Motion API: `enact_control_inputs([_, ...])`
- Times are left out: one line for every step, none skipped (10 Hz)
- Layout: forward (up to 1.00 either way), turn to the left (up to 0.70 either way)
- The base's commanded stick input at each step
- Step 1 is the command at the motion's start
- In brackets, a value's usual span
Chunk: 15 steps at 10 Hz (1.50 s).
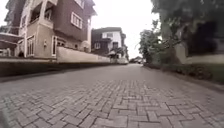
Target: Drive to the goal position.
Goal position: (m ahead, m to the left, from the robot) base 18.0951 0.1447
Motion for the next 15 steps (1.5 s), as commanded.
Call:
enact_control_inputs([0.7,0.0])
enact_control_inputs([0.7,0.0])
enact_control_inputs([0.7,0.0])
enact_control_inputs([0.7,0.0])
enact_control_inputs([0.7,0.0])
enact_control_inputs([0.7,0.0])
enact_control_inputs([0.7,0.0])
enact_control_inputs([0.7,0.0])
enact_control_inputs([0.7,0.0])
enact_control_inputs([0.7,0.0])
enact_control_inputs([0.7,0.0])
enact_control_inputs([0.7,0.0])
enact_control_inputs([0.7,0.0])
enact_control_inputs([0.7,0.0])
enact_control_inputs([0.7,0.0])
